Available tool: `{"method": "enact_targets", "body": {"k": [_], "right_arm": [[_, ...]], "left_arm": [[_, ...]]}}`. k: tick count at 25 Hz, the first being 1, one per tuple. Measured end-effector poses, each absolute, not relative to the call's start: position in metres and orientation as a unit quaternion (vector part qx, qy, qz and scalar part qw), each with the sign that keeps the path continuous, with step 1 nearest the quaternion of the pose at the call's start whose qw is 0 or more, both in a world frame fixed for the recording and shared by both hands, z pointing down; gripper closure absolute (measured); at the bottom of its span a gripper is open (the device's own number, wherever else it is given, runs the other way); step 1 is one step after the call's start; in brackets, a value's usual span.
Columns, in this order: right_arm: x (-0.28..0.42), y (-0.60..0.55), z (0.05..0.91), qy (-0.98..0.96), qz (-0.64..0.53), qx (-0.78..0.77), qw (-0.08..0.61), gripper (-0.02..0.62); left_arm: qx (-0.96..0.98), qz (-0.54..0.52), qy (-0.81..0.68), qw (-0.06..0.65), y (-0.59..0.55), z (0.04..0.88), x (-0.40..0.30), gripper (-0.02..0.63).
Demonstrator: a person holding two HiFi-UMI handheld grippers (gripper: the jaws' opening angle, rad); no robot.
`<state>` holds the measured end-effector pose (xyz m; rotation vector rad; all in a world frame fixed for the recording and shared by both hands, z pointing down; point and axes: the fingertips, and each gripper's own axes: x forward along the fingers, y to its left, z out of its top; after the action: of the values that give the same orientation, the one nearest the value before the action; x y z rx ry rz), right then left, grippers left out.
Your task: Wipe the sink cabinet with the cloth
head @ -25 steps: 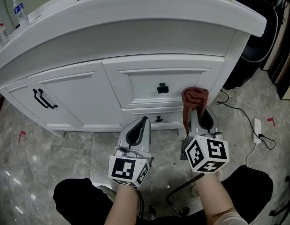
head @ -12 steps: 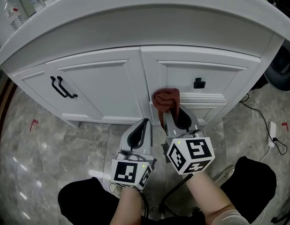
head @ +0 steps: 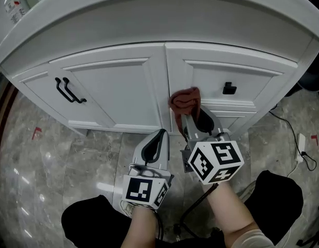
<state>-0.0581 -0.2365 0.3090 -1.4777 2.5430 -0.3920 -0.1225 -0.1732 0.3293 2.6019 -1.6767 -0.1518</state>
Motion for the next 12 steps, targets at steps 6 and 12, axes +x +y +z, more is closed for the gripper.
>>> {"method": "enact_targets", "body": {"k": [6,12], "right_arm": [[-0.034,-0.237,0.308,0.844,-0.128,-0.514,0.087,0.511],[-0.009,-0.238,0.305,0.834,-0.132,-0.528,0.089,0.509]], "left_arm": [[0.849,-0.046,-0.526,0.021,-0.177,0.331,-0.099,0.606],[0.857,-0.043,-0.512,0.024,-0.180,0.332,-0.077,0.606]]}}
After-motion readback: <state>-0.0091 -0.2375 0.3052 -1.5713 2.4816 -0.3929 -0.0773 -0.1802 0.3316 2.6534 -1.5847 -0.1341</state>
